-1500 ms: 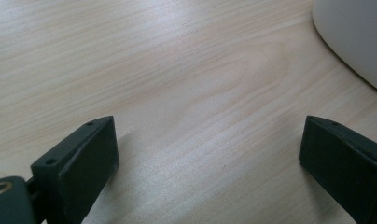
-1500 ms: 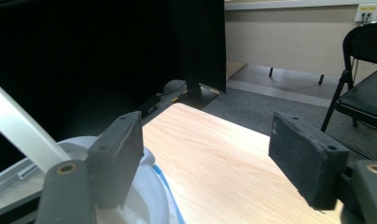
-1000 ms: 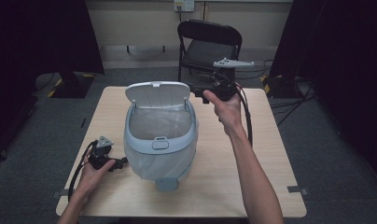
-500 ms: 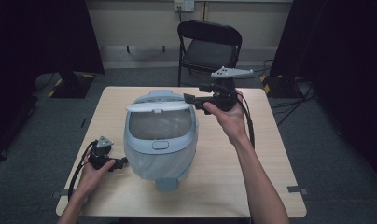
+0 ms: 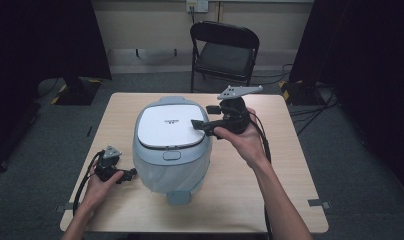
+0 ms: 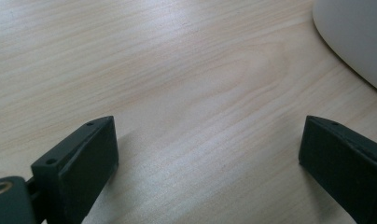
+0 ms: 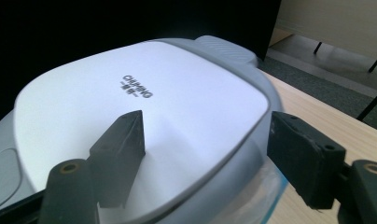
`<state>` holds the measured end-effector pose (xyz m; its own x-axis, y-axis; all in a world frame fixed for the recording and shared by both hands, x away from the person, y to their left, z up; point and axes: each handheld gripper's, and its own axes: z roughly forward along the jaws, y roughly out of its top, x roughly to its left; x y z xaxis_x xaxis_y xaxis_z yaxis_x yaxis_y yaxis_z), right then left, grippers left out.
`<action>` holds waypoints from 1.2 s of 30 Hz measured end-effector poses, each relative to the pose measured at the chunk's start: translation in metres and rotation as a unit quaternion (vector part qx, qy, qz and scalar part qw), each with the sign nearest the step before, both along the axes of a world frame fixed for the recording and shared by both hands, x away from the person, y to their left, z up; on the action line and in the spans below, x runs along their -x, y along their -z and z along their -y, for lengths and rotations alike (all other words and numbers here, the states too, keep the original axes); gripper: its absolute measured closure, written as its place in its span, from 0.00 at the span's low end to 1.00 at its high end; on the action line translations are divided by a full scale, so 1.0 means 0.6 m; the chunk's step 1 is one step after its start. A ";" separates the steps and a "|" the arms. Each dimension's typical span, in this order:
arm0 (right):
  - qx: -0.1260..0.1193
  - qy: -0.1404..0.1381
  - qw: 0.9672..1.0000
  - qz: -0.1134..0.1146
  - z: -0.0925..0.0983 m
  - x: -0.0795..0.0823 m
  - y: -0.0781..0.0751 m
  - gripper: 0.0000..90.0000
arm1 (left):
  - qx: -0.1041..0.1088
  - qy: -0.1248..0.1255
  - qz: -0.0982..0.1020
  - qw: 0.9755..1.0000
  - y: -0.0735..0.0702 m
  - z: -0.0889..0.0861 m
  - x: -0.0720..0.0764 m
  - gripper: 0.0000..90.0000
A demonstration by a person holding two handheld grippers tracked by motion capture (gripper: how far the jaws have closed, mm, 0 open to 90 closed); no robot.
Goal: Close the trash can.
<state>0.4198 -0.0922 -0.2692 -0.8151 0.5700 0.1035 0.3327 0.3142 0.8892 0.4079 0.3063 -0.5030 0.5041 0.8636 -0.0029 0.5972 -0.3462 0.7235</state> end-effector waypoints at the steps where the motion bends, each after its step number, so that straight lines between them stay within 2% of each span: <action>1: 0.000 -0.005 1.000 0.000 -0.002 0.004 0.001 0.30 | 0.000 0.000 0.000 1.000 0.000 0.000 0.000 0.05; 4: 0.007 -0.013 1.000 0.000 -0.011 0.013 0.005 0.28 | 0.000 0.000 0.000 1.000 0.000 0.000 0.000 0.05; 8: 0.015 -0.011 1.000 0.005 -0.021 0.024 0.003 0.27 | 0.000 0.000 0.000 1.000 0.000 0.000 0.000 0.05; 10: 0.018 0.002 1.000 0.007 -0.026 0.030 0.003 0.27 | 0.000 0.000 0.000 1.000 0.000 0.000 0.000 0.05; 13: 0.020 -0.006 1.000 0.018 -0.034 0.041 0.004 0.27 | 0.000 0.000 0.000 1.000 0.000 0.000 0.000 0.05; 23: 0.026 -0.035 0.998 0.047 -0.093 0.070 0.007 0.27 | 0.000 0.000 0.000 1.000 0.000 0.000 0.000 0.05; 25: 0.024 -0.036 0.998 0.052 -0.094 0.071 0.009 0.29 | 0.000 0.000 0.000 1.000 0.000 0.000 0.000 0.05; 26: 0.039 -0.036 0.997 0.058 -0.096 0.073 0.010 0.29 | 0.000 0.000 0.000 1.000 0.000 0.000 0.000 0.05; 28: 0.039 -0.034 0.997 0.059 -0.093 0.077 0.011 0.29 | 0.000 0.000 0.000 1.000 0.000 0.000 0.000 0.05; 31: 0.047 -0.044 0.997 0.049 -0.091 0.068 0.005 0.29 | 0.000 0.000 0.000 1.000 0.000 0.000 0.000 0.04; 36: 0.020 -0.035 0.998 0.051 -0.087 0.058 0.013 0.29 | 0.000 0.000 0.000 1.000 0.000 0.000 0.000 0.04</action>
